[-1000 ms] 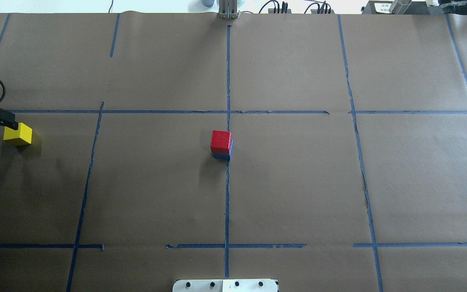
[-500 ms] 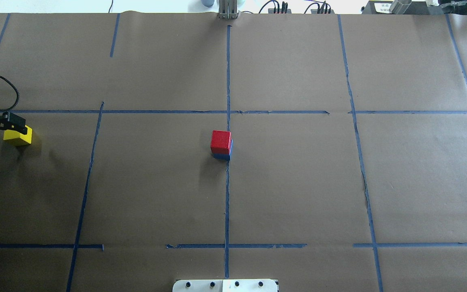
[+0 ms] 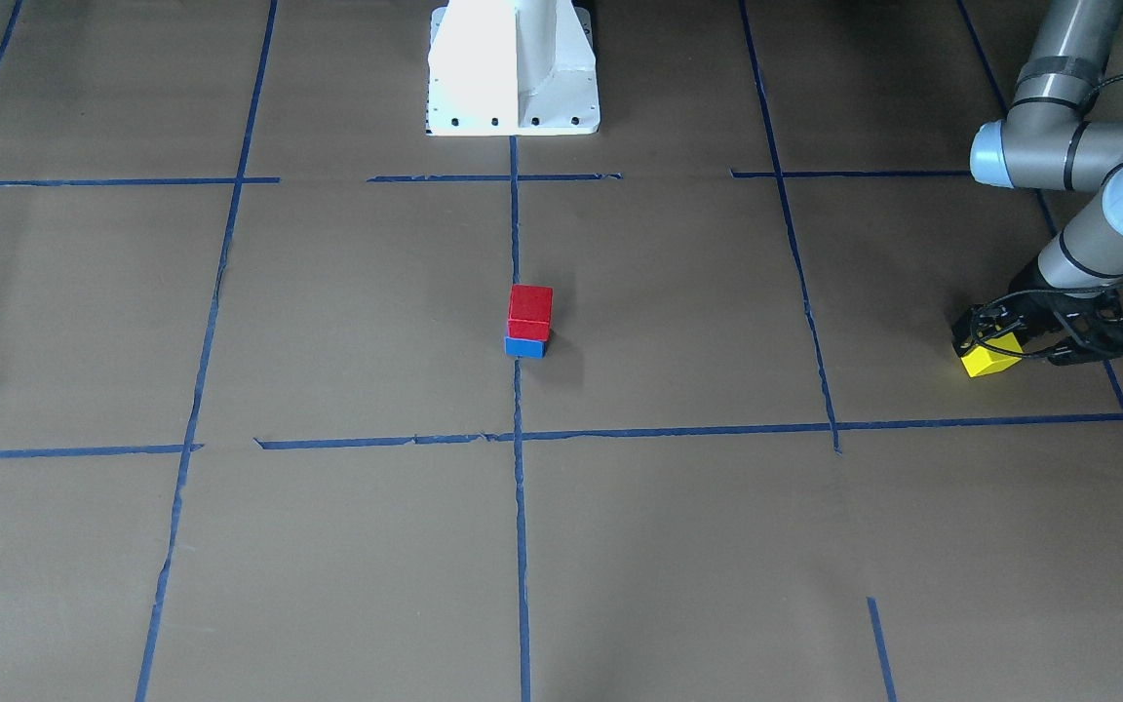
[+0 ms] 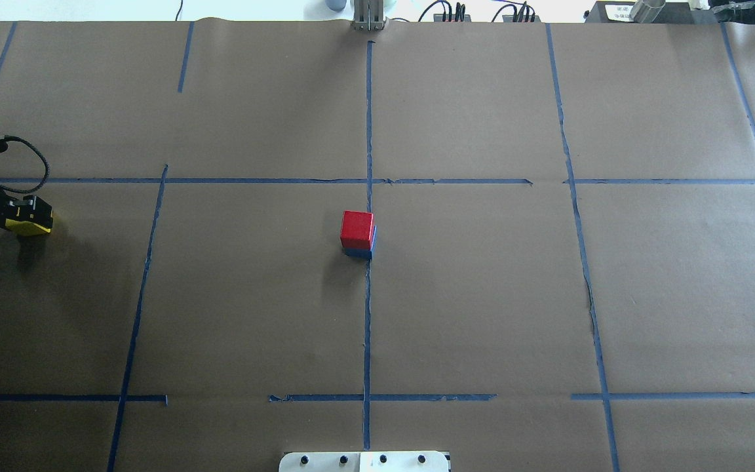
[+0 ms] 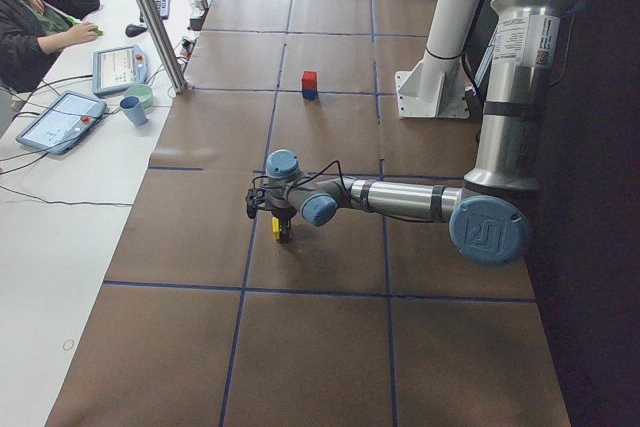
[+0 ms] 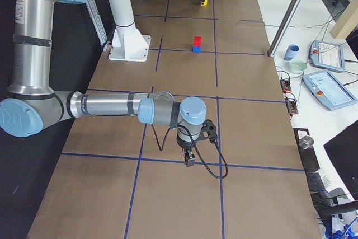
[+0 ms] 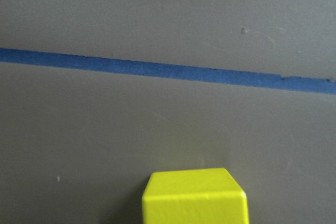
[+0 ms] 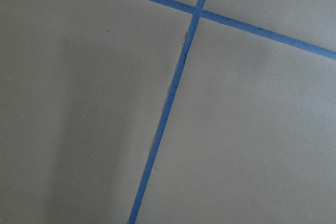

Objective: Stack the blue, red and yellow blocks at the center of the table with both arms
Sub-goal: 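Lower the left gripper onto the yellow cube and close it, then carry the yellow cube with the left gripper onto the red cube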

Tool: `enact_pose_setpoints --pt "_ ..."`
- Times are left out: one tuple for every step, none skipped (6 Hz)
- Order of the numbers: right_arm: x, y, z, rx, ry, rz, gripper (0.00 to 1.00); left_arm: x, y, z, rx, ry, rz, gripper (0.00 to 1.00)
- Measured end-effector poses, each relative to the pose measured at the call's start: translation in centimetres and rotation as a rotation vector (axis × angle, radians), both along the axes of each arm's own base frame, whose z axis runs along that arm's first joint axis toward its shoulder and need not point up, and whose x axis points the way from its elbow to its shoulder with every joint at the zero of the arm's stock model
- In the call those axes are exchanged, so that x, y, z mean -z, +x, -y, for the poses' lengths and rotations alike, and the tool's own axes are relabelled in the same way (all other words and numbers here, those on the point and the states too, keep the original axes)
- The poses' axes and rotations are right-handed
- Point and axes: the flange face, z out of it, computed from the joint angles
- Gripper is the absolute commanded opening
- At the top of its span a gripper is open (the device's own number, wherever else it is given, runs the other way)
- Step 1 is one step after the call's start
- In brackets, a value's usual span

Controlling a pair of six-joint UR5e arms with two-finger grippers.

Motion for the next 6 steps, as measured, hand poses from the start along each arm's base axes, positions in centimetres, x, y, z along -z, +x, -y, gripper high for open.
enact_pose_setpoints --pt "0.0 0.0 0.0 0.0 0.001 0.0 1.0 0.3 0.3 0.3 0.002 0.01 -0.006 0.0" --pt "0.1 0.0 0.0 -0.001 0.001 0.0 1.0 1.3 0.4 0.5 0.003 0.023 -0.015 0.0" --pt "0.2 0.0 0.0 -0.002 0.001 0.0 1.0 3.7 0.8 1.0 0.003 0.036 -0.025 0.0" --pt "0.2 0.0 -0.1 -0.005 -0.001 0.001 1.0 8.6 1.7 2.5 0.004 0.051 -0.033 0.0" --pt "0.2 0.0 -0.1 -0.007 -0.002 0.001 1.0 15.6 3.8 4.2 -0.003 0.092 -0.042 0.01" --pt "0.2 0.0 -0.1 -0.009 -0.003 0.001 1.0 22.5 8.3 4.7 -0.043 0.153 -0.067 0.01"
